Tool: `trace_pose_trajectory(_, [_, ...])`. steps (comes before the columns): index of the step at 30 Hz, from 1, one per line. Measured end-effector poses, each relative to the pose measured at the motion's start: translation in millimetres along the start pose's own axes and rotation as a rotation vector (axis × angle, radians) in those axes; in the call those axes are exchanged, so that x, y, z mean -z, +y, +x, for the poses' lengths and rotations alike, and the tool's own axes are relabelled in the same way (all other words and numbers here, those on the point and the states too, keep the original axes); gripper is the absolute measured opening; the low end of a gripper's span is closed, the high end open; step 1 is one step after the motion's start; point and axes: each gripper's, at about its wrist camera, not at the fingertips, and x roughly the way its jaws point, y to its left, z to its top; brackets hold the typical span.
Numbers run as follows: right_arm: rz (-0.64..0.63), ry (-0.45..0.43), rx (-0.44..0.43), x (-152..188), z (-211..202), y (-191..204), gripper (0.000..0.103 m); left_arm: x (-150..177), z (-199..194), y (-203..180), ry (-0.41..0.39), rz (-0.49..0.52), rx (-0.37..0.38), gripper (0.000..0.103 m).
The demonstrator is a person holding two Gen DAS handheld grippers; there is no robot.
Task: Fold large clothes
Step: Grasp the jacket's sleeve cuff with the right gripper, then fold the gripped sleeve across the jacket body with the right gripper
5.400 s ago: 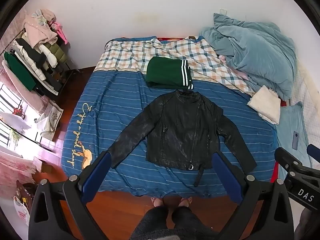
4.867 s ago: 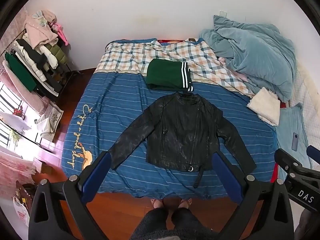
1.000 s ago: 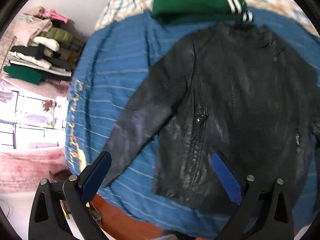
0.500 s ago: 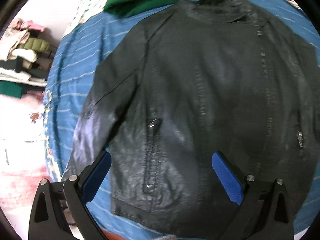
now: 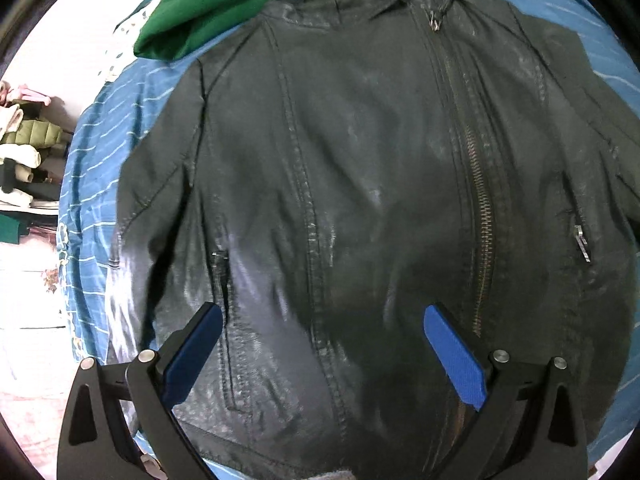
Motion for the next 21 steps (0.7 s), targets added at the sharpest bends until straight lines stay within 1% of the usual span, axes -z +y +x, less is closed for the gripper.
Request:
trace_pose_trajectory(1, [0.025,0.008,-0.028,2,12,-4,0.059,0,3,-1,0.005,-0.001,-0.003,0.103])
trace_pose_trajectory(2, [0.067,0.004,-0.030,3,28,-12,0.059,-2,7,-2,0.010,-0.005,-0.010,0.103])
trace_pose_trajectory(3, [0.106,-0.012,-0.036,4,42,-20,0.060,-2,9,-1,0.012,-0.007,-0.011,0.103])
trace_pose_trajectory(4, [0.146,-0.042,-0.063,8,51,-24,0.061,-4,11,0,0.010,-0.010,-0.015,0.103])
trace_pose_trajectory(8, [0.264,-0.143,-0.125,9,57,-26,0.062,-11,13,1,-0.003,-0.016,-0.025,0.103])
trace_pose_trajectory(10, [0.283,-0.185,-0.167,11,56,-25,0.062,-15,12,0,-0.010,-0.020,-0.026,0.103])
trace_pose_trajectory(13, [0.288,-0.202,-0.218,8,51,-28,0.060,-17,6,-1,-0.018,-0.028,-0.020,0.103])
trace_pose_trajectory(14, [0.278,-0.205,-0.235,7,54,-27,0.057,-18,5,0,-0.021,-0.031,-0.016,0.103])
trace_pose_trajectory(15, [0.270,-0.207,-0.240,6,46,-31,0.052,-17,2,-1,-0.027,-0.031,-0.012,0.103])
trace_pose_trajectory(17, [0.261,-0.204,-0.211,-3,42,-29,0.022,-16,0,-1,-0.034,-0.025,-0.014,0.103])
trace_pose_trajectory(18, [0.262,-0.207,-0.213,-4,43,-30,0.018,-16,-1,-2,-0.037,-0.023,-0.014,0.103])
trace_pose_trajectory(19, [0.264,-0.208,-0.223,-4,38,-35,0.010,-16,-2,-1,-0.039,-0.022,-0.014,0.103])
trace_pose_trajectory(21, [0.239,-0.226,-0.239,-8,30,-24,0.005,-14,-2,2,-0.042,-0.027,-0.013,0.103])
